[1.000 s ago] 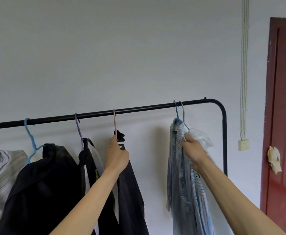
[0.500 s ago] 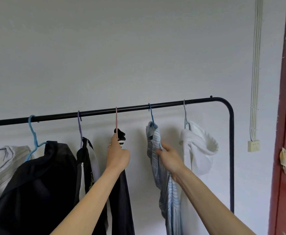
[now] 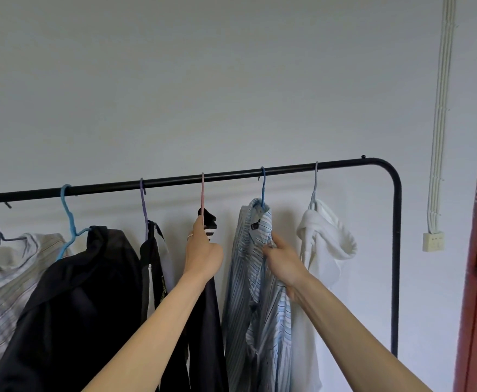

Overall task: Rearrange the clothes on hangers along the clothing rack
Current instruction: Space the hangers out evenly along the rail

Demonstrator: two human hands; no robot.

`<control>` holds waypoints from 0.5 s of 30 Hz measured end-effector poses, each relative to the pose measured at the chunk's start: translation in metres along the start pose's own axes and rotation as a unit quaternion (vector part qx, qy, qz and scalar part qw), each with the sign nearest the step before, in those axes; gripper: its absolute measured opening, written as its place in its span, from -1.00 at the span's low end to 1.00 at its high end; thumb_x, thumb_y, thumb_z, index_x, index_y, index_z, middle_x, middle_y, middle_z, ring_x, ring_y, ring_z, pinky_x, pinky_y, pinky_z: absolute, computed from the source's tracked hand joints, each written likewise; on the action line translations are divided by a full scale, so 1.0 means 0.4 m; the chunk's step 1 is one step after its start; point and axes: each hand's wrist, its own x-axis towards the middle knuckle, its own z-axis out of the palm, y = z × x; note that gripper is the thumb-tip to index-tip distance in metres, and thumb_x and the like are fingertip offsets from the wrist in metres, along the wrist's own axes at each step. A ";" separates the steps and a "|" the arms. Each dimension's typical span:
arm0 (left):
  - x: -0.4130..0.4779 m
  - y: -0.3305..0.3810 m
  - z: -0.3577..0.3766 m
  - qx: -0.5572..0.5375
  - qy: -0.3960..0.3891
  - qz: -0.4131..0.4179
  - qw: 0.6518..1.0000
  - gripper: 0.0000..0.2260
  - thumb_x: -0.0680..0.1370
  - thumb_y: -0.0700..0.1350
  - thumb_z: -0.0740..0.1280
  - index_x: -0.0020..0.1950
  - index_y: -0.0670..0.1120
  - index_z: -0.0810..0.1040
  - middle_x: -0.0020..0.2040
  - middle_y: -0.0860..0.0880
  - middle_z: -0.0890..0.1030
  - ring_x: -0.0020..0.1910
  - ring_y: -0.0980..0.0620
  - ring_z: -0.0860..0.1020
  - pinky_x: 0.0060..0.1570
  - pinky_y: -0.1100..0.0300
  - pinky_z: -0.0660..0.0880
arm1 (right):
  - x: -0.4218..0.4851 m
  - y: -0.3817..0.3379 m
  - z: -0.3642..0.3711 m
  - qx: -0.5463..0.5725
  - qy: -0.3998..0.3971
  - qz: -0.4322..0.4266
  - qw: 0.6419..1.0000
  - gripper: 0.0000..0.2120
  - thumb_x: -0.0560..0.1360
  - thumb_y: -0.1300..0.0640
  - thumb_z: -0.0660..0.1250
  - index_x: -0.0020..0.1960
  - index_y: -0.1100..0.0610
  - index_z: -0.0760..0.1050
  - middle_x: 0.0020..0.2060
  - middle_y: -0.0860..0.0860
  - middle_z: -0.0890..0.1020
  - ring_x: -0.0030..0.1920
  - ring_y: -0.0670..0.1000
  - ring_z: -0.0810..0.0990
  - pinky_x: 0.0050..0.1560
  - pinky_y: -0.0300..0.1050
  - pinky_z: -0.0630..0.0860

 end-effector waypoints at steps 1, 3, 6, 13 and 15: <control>0.000 0.000 0.000 -0.004 -0.001 0.002 1.000 -0.41 0.44 -0.44 0.07 0.39 0.02 0.35 0.19 0.00 0.47 0.20 0.00 0.44 0.28 0.08 0.41 | -0.001 -0.001 0.005 -0.002 0.000 -0.001 1.000 -0.58 0.56 0.31 0.10 0.30 -0.02 0.49 0.07 0.09 0.68 0.09 0.16 0.64 0.22 0.18 0.53; 0.000 0.004 0.001 -0.009 -0.002 -0.001 1.000 -0.41 0.44 -0.44 0.07 0.38 0.02 0.35 0.19 0.01 0.48 0.21 0.00 0.44 0.27 0.09 0.41 | -0.001 -0.003 0.018 -0.002 0.000 -0.003 1.000 -0.56 0.55 0.32 0.10 0.30 -0.02 0.49 0.06 0.10 0.68 0.12 0.22 0.62 0.20 0.24 0.52; 0.003 0.005 0.003 -0.013 -0.006 -0.012 1.000 -0.38 0.44 -0.43 0.08 0.43 0.03 0.31 0.24 0.00 0.46 0.25 -0.02 0.42 0.30 0.04 0.41 | 0.002 -0.009 0.033 0.002 -0.004 -0.007 1.000 -0.53 0.52 0.36 0.07 0.25 -0.02 0.53 0.08 0.14 0.68 0.16 0.27 0.59 0.21 0.26 0.50; -0.005 0.015 0.007 -0.028 -0.012 -0.017 0.999 -0.35 0.45 -0.44 0.07 0.49 0.01 0.25 0.23 -0.04 0.45 0.24 -0.01 0.42 0.13 0.20 0.41 | 0.005 -0.002 0.035 0.001 0.002 -0.006 1.000 -0.53 0.49 0.35 0.04 0.19 -0.03 0.53 0.04 0.19 0.67 0.11 0.31 0.59 0.15 0.31 0.52; -0.009 0.017 0.010 -0.028 -0.011 -0.011 0.999 -0.34 0.45 -0.44 0.08 0.50 0.00 0.24 0.24 -0.04 0.44 0.24 -0.02 0.42 0.21 0.12 0.44 | 0.001 0.001 0.027 -0.005 0.004 -0.009 1.000 -0.53 0.52 0.38 0.05 0.24 0.00 0.51 0.04 0.17 0.67 0.11 0.29 0.60 0.17 0.26 0.52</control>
